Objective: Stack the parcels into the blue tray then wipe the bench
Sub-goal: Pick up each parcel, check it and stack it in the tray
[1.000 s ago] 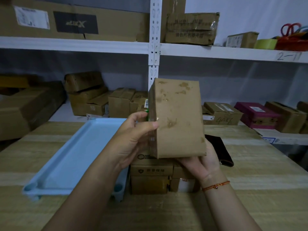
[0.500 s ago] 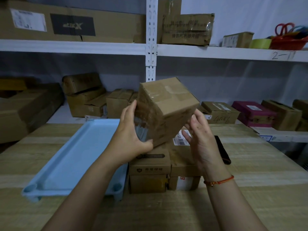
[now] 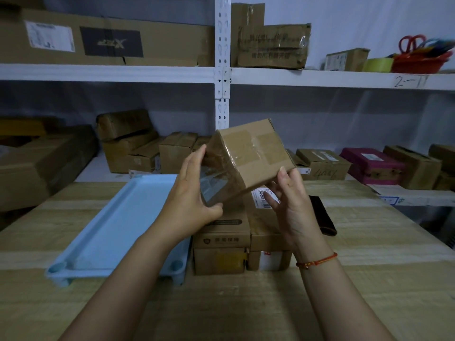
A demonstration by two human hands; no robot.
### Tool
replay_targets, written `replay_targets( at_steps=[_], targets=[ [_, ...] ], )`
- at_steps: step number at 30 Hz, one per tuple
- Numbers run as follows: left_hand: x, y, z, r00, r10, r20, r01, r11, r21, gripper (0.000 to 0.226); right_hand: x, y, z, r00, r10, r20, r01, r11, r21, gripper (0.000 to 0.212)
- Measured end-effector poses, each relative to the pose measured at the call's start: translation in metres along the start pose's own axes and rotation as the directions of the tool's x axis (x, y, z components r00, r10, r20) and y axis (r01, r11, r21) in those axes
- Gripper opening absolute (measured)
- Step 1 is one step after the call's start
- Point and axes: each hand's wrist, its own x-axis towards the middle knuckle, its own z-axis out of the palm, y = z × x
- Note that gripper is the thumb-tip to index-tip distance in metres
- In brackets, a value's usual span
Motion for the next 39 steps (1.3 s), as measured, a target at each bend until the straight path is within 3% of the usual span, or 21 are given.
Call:
replay_targets(
  at_steps=[4, 6, 11, 13, 17, 21, 23, 25, 28, 31, 34, 39],
  targets=[
    [-0.004, 0.008, -0.004, 1.000, 0.018, -0.002, -0.018, 0.999, 0.036, 0.110, -0.003, -0.003, 0.002, 1.000, 0.010, -0.029, -0.009, 1.000, 0.019, 0.025],
    [-0.005, 0.013, -0.005, 1.000, 0.017, -0.011, -0.017, 0.999, 0.051, 0.108, -0.004, -0.004, 0.002, 0.999, 0.031, -0.032, -0.030, 0.999, 0.010, 0.040],
    [-0.004, 0.023, -0.006, 0.997, 0.005, -0.073, 0.003, 0.995, 0.102, 0.104, -0.005, 0.000, 0.011, 0.995, 0.095, 0.019, -0.093, 0.993, -0.074, 0.143],
    [-0.002, 0.024, -0.004, 0.993, 0.003, -0.116, 0.011, 0.993, 0.120, 0.100, -0.006, 0.000, 0.017, 0.990, 0.131, 0.043, -0.126, 0.987, -0.104, 0.162],
    [0.000, 0.026, 0.001, 0.982, 0.022, -0.188, 0.003, 0.991, 0.130, 0.091, -0.008, 0.005, 0.027, 0.989, 0.146, 0.006, -0.145, 0.983, -0.115, 0.135],
    [0.000, 0.028, 0.000, 0.988, 0.027, -0.149, -0.007, 0.991, 0.135, 0.085, -0.003, 0.012, 0.030, 0.986, 0.136, -0.093, -0.131, 0.990, 0.056, 0.102],
    [0.001, 0.026, -0.002, 0.992, -0.014, -0.129, 0.015, 1.000, 0.001, 0.066, -0.001, 0.013, 0.028, 0.972, 0.188, -0.139, -0.172, 0.977, 0.124, 0.102],
    [0.003, 0.025, -0.005, 0.977, -0.128, -0.168, 0.085, 0.966, -0.243, 0.039, 0.000, 0.014, 0.025, 0.951, 0.257, -0.171, -0.231, 0.960, 0.157, 0.103],
    [0.004, 0.022, -0.009, 0.928, -0.302, -0.219, 0.165, 0.859, -0.486, 0.028, -0.002, 0.008, 0.021, 0.911, 0.350, -0.218, -0.322, 0.934, 0.154, 0.059],
    [0.005, 0.021, -0.009, 0.919, -0.338, -0.203, 0.167, 0.800, -0.576, 0.027, 0.000, 0.003, 0.016, 0.873, 0.442, -0.205, -0.396, 0.889, 0.231, 0.037],
    [0.004, 0.023, -0.006, 0.929, -0.319, -0.190, 0.157, 0.802, -0.576, 0.027, 0.002, 0.002, 0.016, 0.835, 0.524, -0.169, -0.457, 0.831, 0.316, 0.042],
    [0.006, 0.025, -0.006, 0.939, -0.281, -0.197, 0.120, 0.807, -0.579, 0.026, 0.005, 0.004, 0.016, 0.763, 0.635, -0.123, -0.550, 0.737, 0.393, 0.073]
  ],
)
